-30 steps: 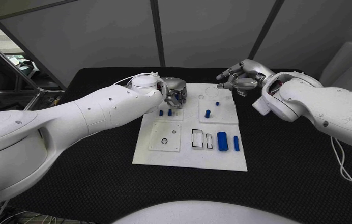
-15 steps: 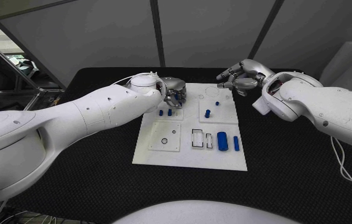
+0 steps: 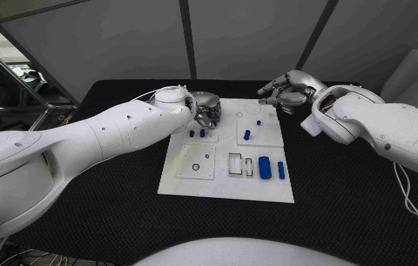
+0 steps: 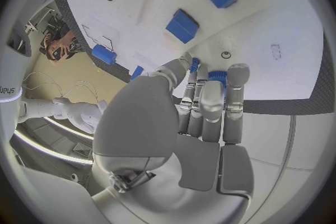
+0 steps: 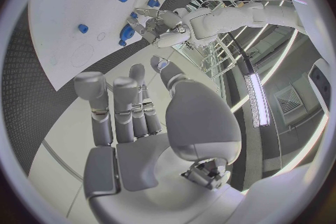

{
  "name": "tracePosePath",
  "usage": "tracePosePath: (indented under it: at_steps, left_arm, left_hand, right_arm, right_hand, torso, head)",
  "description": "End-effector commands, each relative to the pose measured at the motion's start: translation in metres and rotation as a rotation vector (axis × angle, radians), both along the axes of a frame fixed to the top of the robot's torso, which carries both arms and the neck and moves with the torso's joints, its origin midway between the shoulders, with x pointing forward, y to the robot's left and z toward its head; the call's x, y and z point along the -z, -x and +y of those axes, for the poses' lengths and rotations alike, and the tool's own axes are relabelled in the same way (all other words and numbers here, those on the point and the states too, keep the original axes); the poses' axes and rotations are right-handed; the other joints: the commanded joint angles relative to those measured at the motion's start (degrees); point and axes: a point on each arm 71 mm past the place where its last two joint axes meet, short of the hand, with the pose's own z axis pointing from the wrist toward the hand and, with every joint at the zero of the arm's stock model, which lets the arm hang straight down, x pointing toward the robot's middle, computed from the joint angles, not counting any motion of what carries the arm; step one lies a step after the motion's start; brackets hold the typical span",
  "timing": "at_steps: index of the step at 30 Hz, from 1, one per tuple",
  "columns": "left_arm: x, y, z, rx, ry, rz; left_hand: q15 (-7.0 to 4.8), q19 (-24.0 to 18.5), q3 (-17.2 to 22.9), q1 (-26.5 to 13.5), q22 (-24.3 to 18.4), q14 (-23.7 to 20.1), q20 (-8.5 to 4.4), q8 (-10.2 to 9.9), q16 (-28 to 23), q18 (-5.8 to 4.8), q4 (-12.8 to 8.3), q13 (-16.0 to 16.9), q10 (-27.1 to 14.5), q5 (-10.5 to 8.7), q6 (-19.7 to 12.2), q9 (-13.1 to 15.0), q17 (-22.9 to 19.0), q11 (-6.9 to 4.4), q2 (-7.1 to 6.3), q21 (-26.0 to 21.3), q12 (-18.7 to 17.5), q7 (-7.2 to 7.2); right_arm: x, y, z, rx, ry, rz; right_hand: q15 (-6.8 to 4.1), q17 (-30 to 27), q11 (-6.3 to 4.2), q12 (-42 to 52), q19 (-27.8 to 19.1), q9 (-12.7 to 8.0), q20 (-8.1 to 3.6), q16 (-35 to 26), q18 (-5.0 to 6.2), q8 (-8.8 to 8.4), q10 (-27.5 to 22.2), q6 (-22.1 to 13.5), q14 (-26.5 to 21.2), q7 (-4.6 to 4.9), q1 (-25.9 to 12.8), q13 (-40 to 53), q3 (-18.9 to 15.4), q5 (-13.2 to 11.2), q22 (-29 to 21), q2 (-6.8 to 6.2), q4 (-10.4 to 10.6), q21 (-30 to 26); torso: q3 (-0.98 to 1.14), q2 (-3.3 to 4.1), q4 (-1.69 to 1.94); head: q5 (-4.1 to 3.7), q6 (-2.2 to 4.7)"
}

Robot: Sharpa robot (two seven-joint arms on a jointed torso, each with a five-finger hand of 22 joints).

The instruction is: Assemble the parts on the task board

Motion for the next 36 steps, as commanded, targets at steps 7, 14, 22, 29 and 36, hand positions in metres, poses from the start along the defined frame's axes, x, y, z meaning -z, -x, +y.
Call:
tracePosePath:
  at_steps: [7,14,22,29,36]
  left_arm:
    - [0.001,0.001,-0.002,0.010,-0.006,0.007]
    - [0.001,0.001,-0.003,0.016,0.002,-0.001]
    - [-0.002,0.002,-0.006,0.037,0.032,-0.031]
    - [-0.008,0.004,-0.004,0.038,0.084,-0.062]
    - [-0.019,0.006,0.002,0.032,0.126,-0.095]
  left_hand:
    - [-0.75,1.89,2.33,2.40,2.28,1.15,-0.65,1.44,1.62,0.14,-1.46,0.27,3.71,0.54,3.16,-0.14,0.85,-0.95,2.67,3.06,1.82,0.37]
    - [-1.09,2.59,2.59,2.94,3.78,1.60,-1.04,2.11,2.21,-0.14,-2.62,0.48,5.48,2.79,5.31,-0.17,1.01,-1.33,3.59,4.87,2.53,0.20]
    - [-1.36,3.11,2.31,2.83,4.74,1.84,-1.28,2.42,2.48,-0.32,-3.12,0.65,6.40,3.17,6.49,-0.17,1.01,-1.63,3.93,6.06,2.87,0.02]
    - [-1.30,3.03,1.97,2.17,4.92,1.84,-1.30,1.92,2.21,-0.35,-3.23,0.46,5.93,3.34,6.15,-0.48,0.46,-1.45,3.70,6.12,2.39,0.19]
    - [-1.27,3.09,1.88,1.95,5.05,1.85,-1.28,1.82,2.21,-0.39,-3.20,0.41,5.88,3.34,6.14,-0.55,0.40,-1.41,3.65,6.27,2.29,0.25]
  right_arm:
    - [-0.002,0.000,0.001,-0.009,-0.004,-0.010]
    - [-0.002,0.000,0.001,-0.009,-0.004,-0.010]
    - [-0.002,0.001,0.001,-0.010,-0.005,-0.012]
    - [-0.002,0.000,0.000,-0.008,-0.004,-0.014]
    - [-0.002,-0.001,-0.002,-0.002,-0.003,-0.015]
  right_hand:
    - [0.14,0.06,-0.02,-0.38,-0.17,0.00,0.06,-0.26,0.54,-0.07,-0.41,-0.26,0.01,0.09,-0.44,-0.06,0.35,0.20,0.05,-0.02,-0.05,-0.08]
    - [0.14,0.06,-0.02,-0.38,-0.17,0.00,0.06,-0.26,0.54,-0.07,-0.41,-0.26,0.01,0.09,-0.44,-0.06,0.35,0.20,0.05,-0.02,-0.05,-0.08]
    - [0.14,0.06,-0.02,-0.38,-0.17,0.00,0.06,-0.26,0.54,-0.07,-0.41,-0.26,0.01,0.09,-0.44,-0.06,0.35,0.20,0.05,-0.02,-0.05,-0.08]
    - [0.14,0.06,-0.02,-0.38,-0.17,0.00,0.06,-0.26,0.54,-0.07,-0.41,-0.26,0.01,0.09,-0.44,-0.06,0.35,0.20,0.05,-0.02,-0.05,-0.08]
    - [0.14,0.06,-0.02,-0.38,-0.17,0.00,0.06,-0.26,0.54,-0.07,-0.41,-0.26,0.01,0.09,-0.44,-0.06,0.35,0.20,0.05,-0.02,-0.05,-0.08]
  torso:
    - [0.01,0.02,-0.07]
    - [0.02,0.02,-0.07]
    - [0.00,-0.03,-0.03]
    - [-0.01,-0.10,0.03]
    - [-0.03,-0.09,0.10]
  head:
    - [0.01,-0.04]
    - [0.01,-0.10]
    - [0.05,0.02]
    - [0.06,0.26]
    - [0.16,0.60]
